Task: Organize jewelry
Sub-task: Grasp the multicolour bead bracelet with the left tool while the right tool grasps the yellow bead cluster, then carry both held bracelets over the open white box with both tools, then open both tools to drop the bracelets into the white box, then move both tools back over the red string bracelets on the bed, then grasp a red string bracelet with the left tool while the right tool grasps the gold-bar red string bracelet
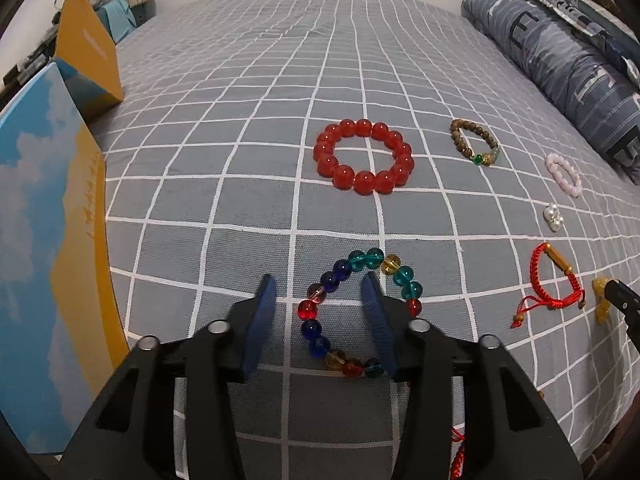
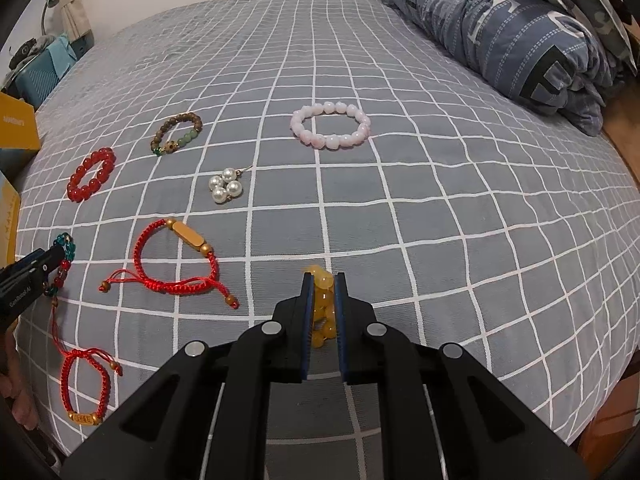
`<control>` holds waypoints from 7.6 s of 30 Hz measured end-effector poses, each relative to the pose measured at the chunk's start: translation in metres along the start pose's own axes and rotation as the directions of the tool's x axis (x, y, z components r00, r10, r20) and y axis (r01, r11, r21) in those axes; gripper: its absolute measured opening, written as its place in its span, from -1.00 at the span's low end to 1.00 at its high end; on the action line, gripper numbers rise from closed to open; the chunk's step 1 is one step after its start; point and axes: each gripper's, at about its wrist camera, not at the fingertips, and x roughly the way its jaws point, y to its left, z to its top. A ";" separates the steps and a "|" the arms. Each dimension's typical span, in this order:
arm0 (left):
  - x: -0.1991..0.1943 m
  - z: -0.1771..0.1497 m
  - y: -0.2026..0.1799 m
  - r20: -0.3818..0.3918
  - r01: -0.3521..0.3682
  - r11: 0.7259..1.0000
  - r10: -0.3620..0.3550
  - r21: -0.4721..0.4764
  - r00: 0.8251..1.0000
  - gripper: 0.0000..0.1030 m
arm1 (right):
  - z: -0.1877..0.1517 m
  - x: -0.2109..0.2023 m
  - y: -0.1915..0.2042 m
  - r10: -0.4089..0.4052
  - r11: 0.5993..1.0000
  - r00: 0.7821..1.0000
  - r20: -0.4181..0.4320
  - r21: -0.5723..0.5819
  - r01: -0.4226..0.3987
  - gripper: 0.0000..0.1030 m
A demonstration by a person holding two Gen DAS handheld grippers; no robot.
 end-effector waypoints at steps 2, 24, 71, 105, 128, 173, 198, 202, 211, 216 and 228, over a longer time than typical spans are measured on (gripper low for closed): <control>-0.001 0.001 -0.001 -0.005 0.011 1.000 -0.011 0.014 1.000 -0.80 | 0.000 -0.001 0.001 0.003 1.000 1.000 0.004 -0.002 -0.003 -0.83; -0.074 -0.002 -0.021 0.239 0.062 0.996 -0.074 0.059 0.968 -0.82 | 0.003 -0.031 0.003 0.062 0.998 0.986 0.153 -0.003 -0.062 -0.83; -0.211 -0.029 0.094 0.354 -0.032 0.992 0.072 -0.120 0.932 -0.82 | 0.012 -0.151 0.143 0.196 0.973 0.942 0.272 -0.172 -0.153 -0.82; -0.202 -0.069 0.277 0.156 -0.229 0.883 0.315 -0.410 0.936 -0.82 | -0.003 -0.153 0.419 0.508 0.729 0.861 0.038 -0.551 -0.406 -0.82; -0.171 -0.075 0.299 0.032 -0.275 0.869 0.315 -0.412 0.949 -0.77 | -0.019 -0.106 0.441 0.436 0.736 0.895 -0.090 -0.537 -0.413 -0.78; -0.206 -0.039 0.106 0.271 -0.122 0.984 0.154 -0.131 0.950 0.89 | 0.040 -0.158 0.207 0.321 0.924 0.914 0.247 -0.294 -0.245 0.85; -0.102 -0.065 -0.043 0.083 0.080 0.991 -0.089 0.105 0.993 0.89 | 0.033 -0.017 0.072 0.204 0.972 0.978 -0.031 -0.117 -0.206 0.85; -0.087 -0.069 -0.050 0.050 0.078 0.990 -0.084 0.115 0.995 0.89 | 0.033 -0.006 0.072 0.221 0.968 0.973 -0.063 -0.109 -0.227 0.85; -0.052 -0.078 -0.053 -0.043 0.110 0.988 -0.105 0.110 0.994 0.89 | 0.031 0.016 0.084 0.203 0.967 0.973 -0.110 -0.135 -0.217 0.85; -0.042 -0.082 -0.056 -0.051 0.095 0.988 -0.089 0.124 0.995 0.88 | 0.029 0.026 0.089 0.186 0.969 0.974 -0.130 -0.143 -0.204 0.85; -0.046 -0.079 -0.052 -0.084 0.094 0.988 -0.084 0.120 0.993 0.11 | 0.028 0.036 0.092 0.168 0.975 0.973 -0.159 -0.119 -0.187 0.30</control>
